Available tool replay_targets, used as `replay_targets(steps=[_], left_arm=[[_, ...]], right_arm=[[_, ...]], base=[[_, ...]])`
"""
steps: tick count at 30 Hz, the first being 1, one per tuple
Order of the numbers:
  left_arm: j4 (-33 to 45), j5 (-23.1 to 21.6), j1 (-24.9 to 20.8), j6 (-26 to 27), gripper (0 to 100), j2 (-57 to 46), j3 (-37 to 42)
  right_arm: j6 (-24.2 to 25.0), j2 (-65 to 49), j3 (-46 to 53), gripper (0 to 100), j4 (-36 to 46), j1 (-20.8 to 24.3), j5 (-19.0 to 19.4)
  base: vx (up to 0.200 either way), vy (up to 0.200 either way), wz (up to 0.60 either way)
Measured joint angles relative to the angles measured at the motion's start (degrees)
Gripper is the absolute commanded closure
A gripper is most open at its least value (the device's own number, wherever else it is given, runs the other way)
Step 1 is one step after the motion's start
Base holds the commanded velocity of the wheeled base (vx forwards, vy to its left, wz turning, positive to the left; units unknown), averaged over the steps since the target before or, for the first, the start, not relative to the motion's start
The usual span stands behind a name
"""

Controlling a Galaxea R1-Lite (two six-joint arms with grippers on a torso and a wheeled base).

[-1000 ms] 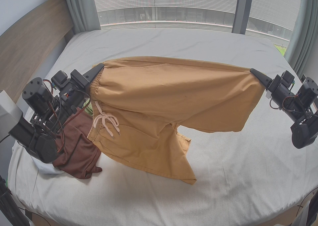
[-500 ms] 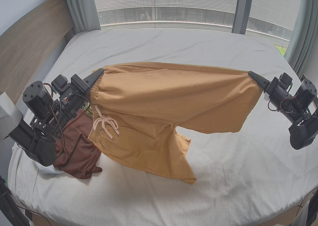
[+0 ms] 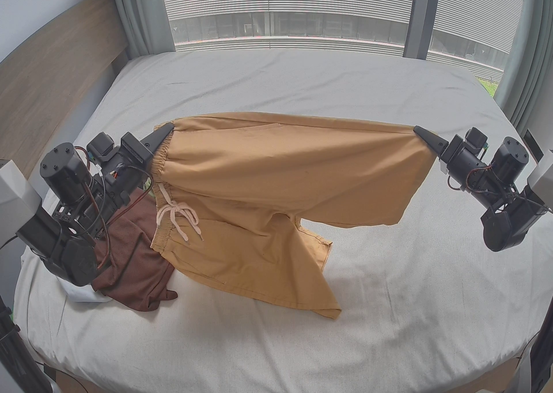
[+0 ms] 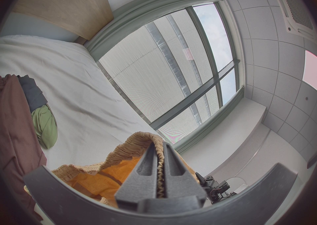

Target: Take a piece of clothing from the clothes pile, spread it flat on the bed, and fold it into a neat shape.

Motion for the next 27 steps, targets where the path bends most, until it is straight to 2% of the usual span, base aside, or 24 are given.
replay_targets(steps=[12, 27], left_arm=[[-0.1, 0.0, 0.0, 0.0, 100, 5.3, -4.9], [-0.2, 2.5, -0.4, -0.2, 100, 12.3, -12.1]], right_arm=[[0.0, 6.7, -6.2, 100, -0.1, 0.7, 0.0], [-1.5, 12.7, -11.1, 100, 0.6, 0.6, 0.1]], base=[[0.0, 0.0, 0.0], [0.0, 0.0, 0.0]])
